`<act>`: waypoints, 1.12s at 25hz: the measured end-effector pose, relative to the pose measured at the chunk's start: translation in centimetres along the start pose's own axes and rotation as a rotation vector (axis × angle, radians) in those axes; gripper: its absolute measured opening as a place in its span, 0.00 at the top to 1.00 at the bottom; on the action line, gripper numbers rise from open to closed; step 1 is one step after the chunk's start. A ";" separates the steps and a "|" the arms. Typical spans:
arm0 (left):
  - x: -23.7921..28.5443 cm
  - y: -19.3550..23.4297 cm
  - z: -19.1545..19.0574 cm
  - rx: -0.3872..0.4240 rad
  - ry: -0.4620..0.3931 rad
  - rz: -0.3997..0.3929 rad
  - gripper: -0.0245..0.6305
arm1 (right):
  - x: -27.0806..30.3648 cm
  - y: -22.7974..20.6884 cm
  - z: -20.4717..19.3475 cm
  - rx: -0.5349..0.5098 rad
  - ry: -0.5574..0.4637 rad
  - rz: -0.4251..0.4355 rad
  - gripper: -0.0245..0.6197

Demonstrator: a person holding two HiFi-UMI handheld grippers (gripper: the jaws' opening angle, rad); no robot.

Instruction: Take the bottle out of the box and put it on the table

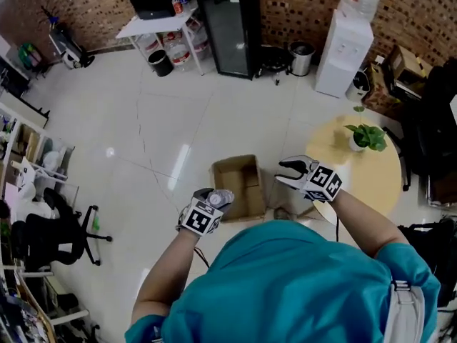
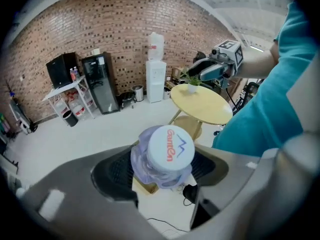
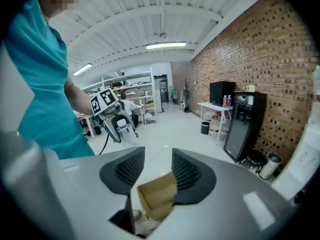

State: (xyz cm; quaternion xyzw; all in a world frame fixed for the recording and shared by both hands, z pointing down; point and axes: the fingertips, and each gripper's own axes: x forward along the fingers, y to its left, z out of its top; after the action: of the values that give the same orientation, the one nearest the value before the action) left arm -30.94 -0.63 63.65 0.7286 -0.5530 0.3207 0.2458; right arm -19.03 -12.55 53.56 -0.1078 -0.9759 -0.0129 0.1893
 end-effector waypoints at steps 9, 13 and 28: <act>-1.5 -6.1 3.4 0.119 0.013 -0.104 0.48 | -9.9 3.8 -1.5 0.100 -0.007 -0.178 0.70; -0.2 -12.3 8.1 0.136 0.001 -0.114 0.48 | -18.1 3.5 -4.0 0.115 -0.045 -0.219 0.70; 10.3 -33.8 26.4 0.279 0.003 -0.205 0.48 | -43.3 0.5 -16.3 0.213 -0.068 -0.333 0.70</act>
State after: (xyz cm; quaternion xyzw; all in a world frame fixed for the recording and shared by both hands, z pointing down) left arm 8.65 -17.11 53.38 0.8078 -0.4256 0.3687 0.1747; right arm 26.29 -22.03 52.59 0.0753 -0.9819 0.0632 0.1617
